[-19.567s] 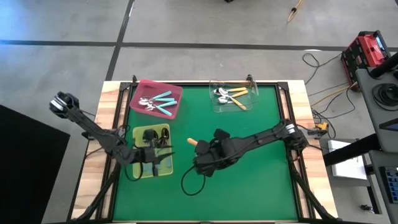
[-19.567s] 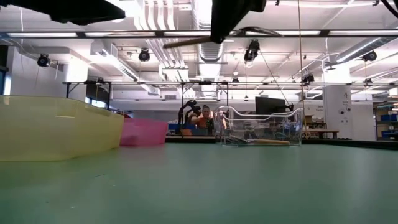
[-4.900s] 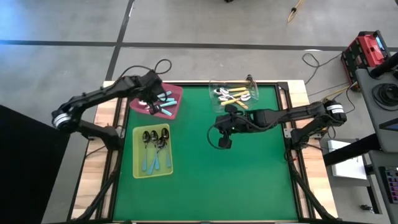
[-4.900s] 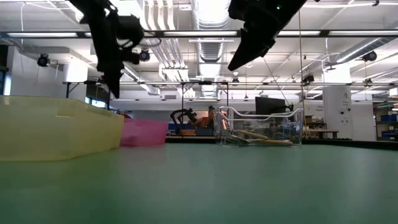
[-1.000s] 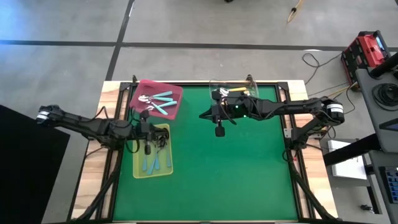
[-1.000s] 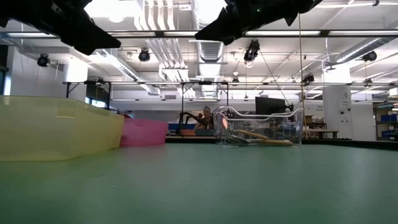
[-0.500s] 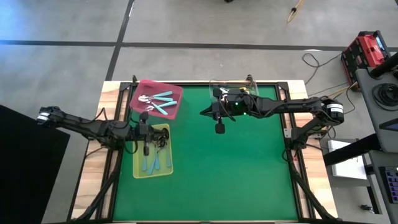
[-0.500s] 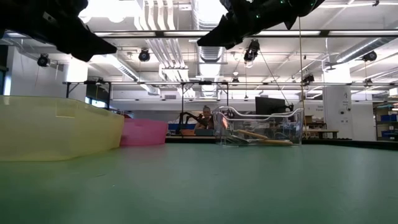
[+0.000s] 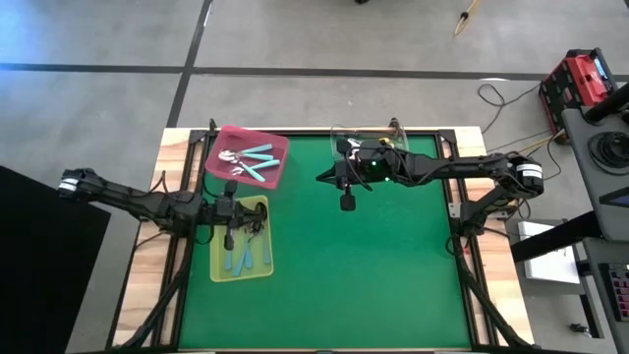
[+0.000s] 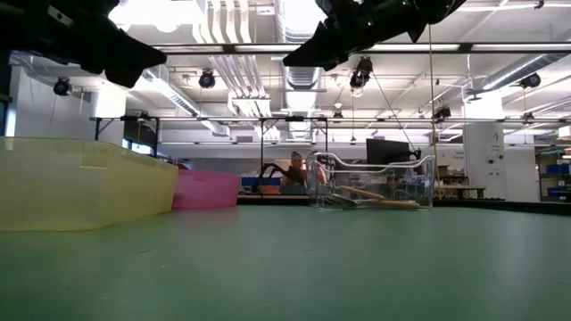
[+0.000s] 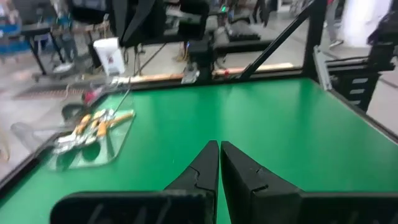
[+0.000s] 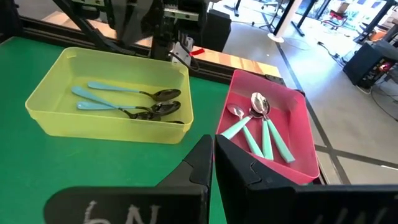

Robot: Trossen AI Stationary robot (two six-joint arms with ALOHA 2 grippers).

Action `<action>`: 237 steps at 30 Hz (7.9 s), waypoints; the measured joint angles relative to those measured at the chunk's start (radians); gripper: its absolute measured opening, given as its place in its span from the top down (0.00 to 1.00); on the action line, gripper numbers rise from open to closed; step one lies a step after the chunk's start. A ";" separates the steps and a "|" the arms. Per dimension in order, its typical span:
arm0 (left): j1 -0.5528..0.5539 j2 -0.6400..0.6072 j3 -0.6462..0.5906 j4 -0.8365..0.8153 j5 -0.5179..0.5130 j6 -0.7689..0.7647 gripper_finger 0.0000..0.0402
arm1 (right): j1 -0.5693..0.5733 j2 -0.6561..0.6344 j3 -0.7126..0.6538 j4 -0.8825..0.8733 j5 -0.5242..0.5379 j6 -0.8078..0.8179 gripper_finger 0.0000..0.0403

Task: Sort silverware by color (type)
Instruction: Return to Home Position

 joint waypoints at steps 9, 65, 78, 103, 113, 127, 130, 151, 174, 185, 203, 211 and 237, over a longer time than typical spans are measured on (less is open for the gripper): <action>0.036 -0.010 -0.059 0.102 0.024 0.023 1.00 | -0.002 0.000 0.000 -0.004 -0.023 -0.003 0.98; 0.052 -0.313 -0.232 0.161 0.103 -0.063 1.00 | -0.004 -0.985 -0.823 0.146 -0.038 0.262 0.98; 0.052 -0.312 -0.232 0.159 0.103 -0.066 1.00 | -0.003 -1.238 -0.957 0.125 -0.007 0.306 0.98; 0.052 -0.290 -0.233 0.123 0.182 -0.062 1.00 | -0.003 -1.415 -1.063 -0.027 0.012 0.424 0.98; 0.052 -0.227 -0.233 0.115 0.182 -0.065 1.00 | -0.003 -1.401 -1.063 -0.035 -0.020 0.358 0.98; 0.052 -0.167 -0.233 0.167 0.154 -0.114 1.00 | -0.003 -1.338 -1.063 -0.044 -0.015 0.268 0.98; 0.052 -0.168 -0.233 0.182 0.152 -0.107 1.00 | -0.003 -1.319 -1.063 -0.045 -0.015 0.260 0.98; 0.052 -0.159 -0.233 0.128 0.067 -0.100 1.00 | -0.004 -1.310 -1.064 -0.048 0.022 0.220 0.98; 0.052 -0.159 -0.233 0.128 0.067 -0.100 1.00 | -0.004 -1.310 -1.064 -0.047 0.022 0.219 0.98; 0.052 -0.159 -0.233 0.128 0.068 -0.100 1.00 | -0.004 -1.310 -1.065 -0.046 0.022 0.219 0.98; 0.052 -0.159 -0.233 0.128 0.068 -0.100 1.00 | -0.004 -1.310 -1.065 -0.046 0.022 0.219 0.98; 0.052 -0.159 -0.233 0.128 0.068 -0.100 1.00 | -0.003 -1.310 -1.065 -0.046 0.022 0.219 0.98; 0.052 -0.159 -0.233 0.128 0.068 -0.100 1.00 | -0.003 -1.310 -1.065 -0.046 0.022 0.219 0.98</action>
